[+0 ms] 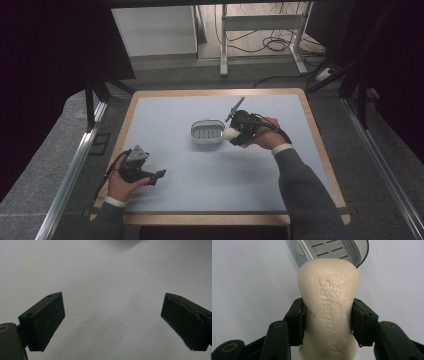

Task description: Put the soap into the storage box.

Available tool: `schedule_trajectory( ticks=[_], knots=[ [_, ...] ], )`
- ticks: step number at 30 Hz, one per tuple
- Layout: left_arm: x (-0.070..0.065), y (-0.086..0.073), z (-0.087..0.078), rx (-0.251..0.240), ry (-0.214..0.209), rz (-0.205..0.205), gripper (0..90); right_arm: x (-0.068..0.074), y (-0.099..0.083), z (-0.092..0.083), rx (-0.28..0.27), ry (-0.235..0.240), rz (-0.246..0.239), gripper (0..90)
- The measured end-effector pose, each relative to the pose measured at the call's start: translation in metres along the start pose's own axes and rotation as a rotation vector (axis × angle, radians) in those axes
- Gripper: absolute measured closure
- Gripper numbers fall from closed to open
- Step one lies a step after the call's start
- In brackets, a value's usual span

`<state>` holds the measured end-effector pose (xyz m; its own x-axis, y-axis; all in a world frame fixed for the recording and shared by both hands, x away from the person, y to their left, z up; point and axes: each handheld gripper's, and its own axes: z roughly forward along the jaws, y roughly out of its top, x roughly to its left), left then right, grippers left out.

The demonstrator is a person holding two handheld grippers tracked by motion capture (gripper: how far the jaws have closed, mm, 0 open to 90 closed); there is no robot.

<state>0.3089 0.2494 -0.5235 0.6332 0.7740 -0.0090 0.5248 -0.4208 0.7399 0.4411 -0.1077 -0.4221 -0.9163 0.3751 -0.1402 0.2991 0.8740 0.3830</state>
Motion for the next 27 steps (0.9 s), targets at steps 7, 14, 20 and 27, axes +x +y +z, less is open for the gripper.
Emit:
schedule_trajectory(
  ticks=[7,14,20,27],
  knots=[
    [0.0,0.0,0.0,0.003,-0.001,0.003,5.7,-0.004,0.006,0.002,-0.009,0.002,0.004,49.8],
    [0.0,0.0,0.001,0.008,-0.002,0.007,5.7,-0.006,0.01,0.006,-0.008,0.004,-0.005,49.8],
    [0.0,0.0,0.001,0.011,-0.003,0.007,5.7,-0.008,0.016,0.005,-0.013,-0.004,-0.011,49.8],
    [0.0,0.0,0.001,0.009,-0.003,0.009,5.7,-0.009,0.023,0.005,-0.015,-0.006,-0.02,49.7]
  ],
)
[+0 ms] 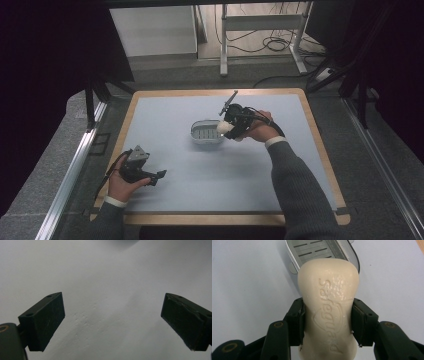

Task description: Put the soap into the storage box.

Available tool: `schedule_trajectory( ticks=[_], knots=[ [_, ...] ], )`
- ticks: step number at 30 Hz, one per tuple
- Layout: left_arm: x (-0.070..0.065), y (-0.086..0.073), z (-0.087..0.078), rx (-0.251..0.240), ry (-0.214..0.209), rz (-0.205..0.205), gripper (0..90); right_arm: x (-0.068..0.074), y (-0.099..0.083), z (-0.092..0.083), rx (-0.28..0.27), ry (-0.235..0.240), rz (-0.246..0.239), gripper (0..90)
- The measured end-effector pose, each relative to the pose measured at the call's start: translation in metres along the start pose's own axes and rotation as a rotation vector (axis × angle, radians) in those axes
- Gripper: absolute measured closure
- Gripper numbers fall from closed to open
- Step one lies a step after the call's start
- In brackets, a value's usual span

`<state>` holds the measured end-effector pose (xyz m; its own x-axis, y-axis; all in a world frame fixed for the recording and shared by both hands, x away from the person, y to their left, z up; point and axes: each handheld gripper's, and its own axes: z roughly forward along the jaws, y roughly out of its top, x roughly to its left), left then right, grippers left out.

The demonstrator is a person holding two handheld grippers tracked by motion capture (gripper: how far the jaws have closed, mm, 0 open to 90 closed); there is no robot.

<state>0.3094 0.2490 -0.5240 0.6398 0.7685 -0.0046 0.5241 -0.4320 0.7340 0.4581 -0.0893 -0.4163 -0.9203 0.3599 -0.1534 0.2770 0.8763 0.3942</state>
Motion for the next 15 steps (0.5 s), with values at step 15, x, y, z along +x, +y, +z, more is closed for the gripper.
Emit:
schedule_trajectory(
  ticks=[15],
  knots=[
    [0.0,0.0,-0.001,0.002,0.002,0.001,5.7,-0.004,0.016,0.003,-0.011,0.014,-0.036,49.7]
  ],
)
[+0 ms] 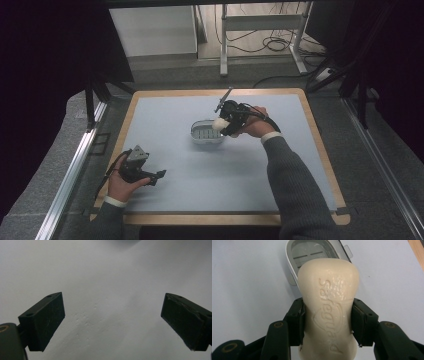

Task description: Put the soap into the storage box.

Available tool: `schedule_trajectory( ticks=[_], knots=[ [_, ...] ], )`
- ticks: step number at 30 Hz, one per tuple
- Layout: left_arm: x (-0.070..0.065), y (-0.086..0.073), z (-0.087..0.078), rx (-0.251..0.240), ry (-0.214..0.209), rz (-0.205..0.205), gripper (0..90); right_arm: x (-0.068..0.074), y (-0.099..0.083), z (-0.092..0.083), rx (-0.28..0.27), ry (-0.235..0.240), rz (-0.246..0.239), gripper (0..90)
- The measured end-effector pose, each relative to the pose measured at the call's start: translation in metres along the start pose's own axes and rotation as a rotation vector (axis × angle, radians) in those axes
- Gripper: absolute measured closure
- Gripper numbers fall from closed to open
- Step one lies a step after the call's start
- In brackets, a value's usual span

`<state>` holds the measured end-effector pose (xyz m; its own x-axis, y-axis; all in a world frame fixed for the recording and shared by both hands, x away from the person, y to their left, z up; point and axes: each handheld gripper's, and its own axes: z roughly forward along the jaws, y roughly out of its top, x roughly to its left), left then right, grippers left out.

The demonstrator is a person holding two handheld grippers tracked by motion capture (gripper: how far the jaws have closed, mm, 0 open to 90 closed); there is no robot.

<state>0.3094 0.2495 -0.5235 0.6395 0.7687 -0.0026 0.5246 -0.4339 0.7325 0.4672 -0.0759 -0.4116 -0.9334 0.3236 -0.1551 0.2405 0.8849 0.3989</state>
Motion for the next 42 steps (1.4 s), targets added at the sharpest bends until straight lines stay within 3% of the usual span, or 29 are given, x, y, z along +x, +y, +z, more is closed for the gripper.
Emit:
schedule_trajectory(
  ticks=[11,36,42],
  knots=[
    [-0.001,0.0,0.0,-0.009,-0.003,-0.004,5.7,-0.001,0.015,0.006,-0.026,0.02,-0.021,49.7],
    [0.0,0.0,0.0,0.002,-0.003,0.008,5.7,-0.003,0.04,0.048,0.014,0.045,-0.108,49.7],
    [0.0,0.0,-0.001,-0.028,-0.032,-0.018,5.7,0.0,0.042,0.056,0.034,0.039,-0.131,49.6]
  ],
)
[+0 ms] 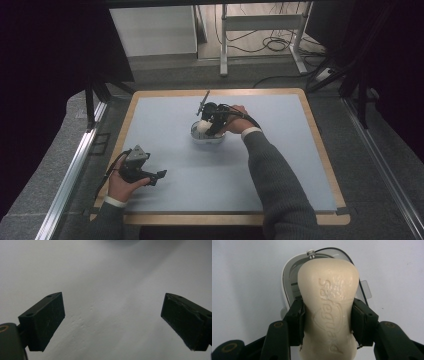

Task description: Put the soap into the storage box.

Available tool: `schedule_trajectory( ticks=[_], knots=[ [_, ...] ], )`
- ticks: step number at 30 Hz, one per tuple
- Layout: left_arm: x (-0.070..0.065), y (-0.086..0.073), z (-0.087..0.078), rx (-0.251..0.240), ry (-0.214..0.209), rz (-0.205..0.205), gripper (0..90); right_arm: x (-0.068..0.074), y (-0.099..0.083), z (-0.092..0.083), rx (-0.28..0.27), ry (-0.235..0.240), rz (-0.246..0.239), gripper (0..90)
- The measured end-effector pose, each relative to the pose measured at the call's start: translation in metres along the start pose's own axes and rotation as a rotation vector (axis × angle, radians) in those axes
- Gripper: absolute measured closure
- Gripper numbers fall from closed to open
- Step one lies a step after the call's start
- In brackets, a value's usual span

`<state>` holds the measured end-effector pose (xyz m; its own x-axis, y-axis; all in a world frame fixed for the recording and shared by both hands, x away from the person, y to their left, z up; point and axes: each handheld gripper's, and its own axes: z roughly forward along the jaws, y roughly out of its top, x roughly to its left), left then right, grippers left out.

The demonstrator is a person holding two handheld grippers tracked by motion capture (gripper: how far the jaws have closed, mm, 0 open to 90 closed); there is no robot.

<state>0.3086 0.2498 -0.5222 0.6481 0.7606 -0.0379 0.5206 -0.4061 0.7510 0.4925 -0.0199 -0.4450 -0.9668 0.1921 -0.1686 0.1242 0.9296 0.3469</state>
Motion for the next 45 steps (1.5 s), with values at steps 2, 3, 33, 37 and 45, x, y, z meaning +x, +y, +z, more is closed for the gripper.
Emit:
schedule_trajectory(
  ticks=[2,3,33,37,45],
  knots=[
    [0.0,0.0,0.0,0.003,0.005,0.002,5.7,0.001,0.001,0.003,0.013,-0.002,-0.018,49.6],
    [0.0,0.0,0.0,0.003,0.006,0.003,5.7,0.001,0.001,0.004,0.017,-0.006,-0.019,49.6],
    [-0.001,0.0,0.003,0.021,0.008,0.017,5.8,0.012,-0.032,-0.033,-0.187,-0.039,0.157,37.7],
    [-0.001,-0.001,0.003,0.021,0.011,0.016,5.8,0.018,-0.05,-0.041,-0.215,-0.058,0.204,36.9],
    [-0.002,-0.001,0.003,0.021,0.018,0.013,5.7,0.034,-0.095,-0.054,-0.272,-0.096,0.304,36.0]
  ],
)
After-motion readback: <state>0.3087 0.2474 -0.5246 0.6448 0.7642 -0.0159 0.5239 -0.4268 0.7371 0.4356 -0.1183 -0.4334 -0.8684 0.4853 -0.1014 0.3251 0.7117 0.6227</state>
